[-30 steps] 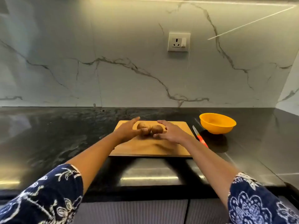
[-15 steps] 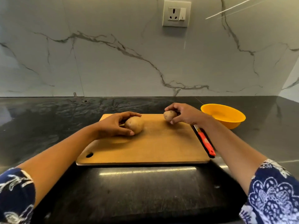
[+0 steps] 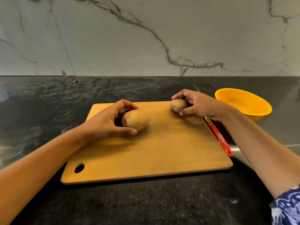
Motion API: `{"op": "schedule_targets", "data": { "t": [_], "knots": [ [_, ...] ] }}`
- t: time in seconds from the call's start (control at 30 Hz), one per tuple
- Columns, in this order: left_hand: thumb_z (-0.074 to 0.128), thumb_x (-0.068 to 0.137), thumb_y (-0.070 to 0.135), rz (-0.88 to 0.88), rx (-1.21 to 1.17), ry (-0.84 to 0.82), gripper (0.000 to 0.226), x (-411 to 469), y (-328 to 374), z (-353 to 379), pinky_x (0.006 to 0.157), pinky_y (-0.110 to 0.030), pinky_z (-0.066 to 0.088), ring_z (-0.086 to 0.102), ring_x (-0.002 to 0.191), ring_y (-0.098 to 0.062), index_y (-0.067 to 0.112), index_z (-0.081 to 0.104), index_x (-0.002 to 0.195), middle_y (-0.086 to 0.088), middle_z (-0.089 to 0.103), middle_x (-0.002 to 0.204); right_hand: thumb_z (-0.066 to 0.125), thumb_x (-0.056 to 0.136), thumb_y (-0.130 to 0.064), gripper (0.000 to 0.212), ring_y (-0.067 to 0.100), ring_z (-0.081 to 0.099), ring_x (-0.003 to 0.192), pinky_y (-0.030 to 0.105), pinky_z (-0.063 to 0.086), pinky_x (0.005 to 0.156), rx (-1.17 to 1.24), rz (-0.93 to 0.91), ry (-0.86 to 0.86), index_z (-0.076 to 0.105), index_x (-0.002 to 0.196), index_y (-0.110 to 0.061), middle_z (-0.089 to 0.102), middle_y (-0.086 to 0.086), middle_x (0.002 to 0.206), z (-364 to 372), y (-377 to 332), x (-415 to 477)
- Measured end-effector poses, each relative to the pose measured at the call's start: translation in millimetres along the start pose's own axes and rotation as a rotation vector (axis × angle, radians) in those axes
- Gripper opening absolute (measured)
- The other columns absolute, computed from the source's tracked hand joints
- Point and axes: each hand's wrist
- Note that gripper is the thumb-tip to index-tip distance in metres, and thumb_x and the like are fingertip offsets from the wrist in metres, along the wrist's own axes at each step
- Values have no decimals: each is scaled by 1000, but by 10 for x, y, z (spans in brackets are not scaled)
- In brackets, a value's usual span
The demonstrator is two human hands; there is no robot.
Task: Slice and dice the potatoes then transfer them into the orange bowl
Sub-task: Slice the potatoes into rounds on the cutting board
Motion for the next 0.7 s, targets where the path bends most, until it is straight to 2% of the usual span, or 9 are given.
{"op": "schedule_targets", "data": {
  "t": [0.2, 0.27, 0.37, 0.43, 0.5, 0.57, 0.63, 0.7],
  "knots": [
    [76, 62, 20, 30, -17, -15, 65, -119, 24, 50, 84, -17, 51, 59, 104, -1, 30, 50, 121, 12, 55, 120, 75, 77, -2, 51, 10, 58, 109, 19, 47, 89, 16, 2, -9, 55, 120, -22, 60, -2, 117, 72, -89, -109],
    [76, 62, 19, 43, -24, -28, 64, -173, 43, 77, 83, -17, 50, 59, 104, -1, 30, 50, 120, 13, 55, 120, 77, 76, -8, 53, 12, 57, 112, 24, 46, 95, 0, 15, -8, 54, 121, -25, 60, -3, 120, 106, -109, -164],
    [76, 61, 20, 47, -20, -39, 65, -208, 47, 98, 84, -17, 51, 59, 104, -3, 29, 50, 120, 11, 54, 121, 79, 69, -26, 68, 9, 48, 122, 29, 37, 106, -16, 31, -15, 48, 130, -28, 53, -8, 132, 136, -129, -280],
    [86, 58, 29, 42, 1, -45, 71, -213, 50, 93, 84, -18, 50, 59, 105, -4, 33, 51, 120, 13, 55, 120, 77, 75, -25, 62, 8, 48, 123, 30, 38, 106, -36, 23, 58, 49, 131, -25, 52, -5, 134, 98, -166, -355],
    [85, 48, 49, 44, 18, -41, 78, -224, 55, 96, 82, -16, 50, 60, 103, -3, 37, 53, 119, 18, 58, 115, 68, 87, -13, 35, 12, 60, 107, 32, 49, 95, -178, 28, 222, 58, 119, -20, 63, 0, 119, 23, -212, -452],
    [81, 40, 65, 59, 25, -24, 86, -231, 54, 112, 79, -14, 50, 61, 101, -1, 39, 54, 118, 22, 60, 110, 56, 92, -6, 19, 16, 65, 92, 34, 54, 83, -492, 100, 398, 64, 105, -16, 67, 3, 102, -30, -234, -559],
    [78, 36, 72, 55, 24, 4, 88, -236, 60, 124, 77, -13, 50, 62, 98, -1, 42, 56, 116, 25, 60, 107, 52, 92, -4, 19, 22, 65, 92, 36, 54, 82, -767, 197, 428, 67, 101, -11, 69, 7, 98, -21, -231, -673],
    [77, 35, 74, 51, 57, 15, 88, -232, 56, 121, 79, -13, 50, 61, 99, -1, 46, 56, 116, 27, 59, 107, 59, 92, -12, 15, 23, 64, 94, 30, 52, 76, -918, 295, 367, 65, 105, -9, 68, 9, 100, 44, -188, -767]
  ]
}}
Point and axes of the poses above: each hand's wrist, its own x-axis towards the middle knuckle, its own z-axis out of the palm, y = z × x
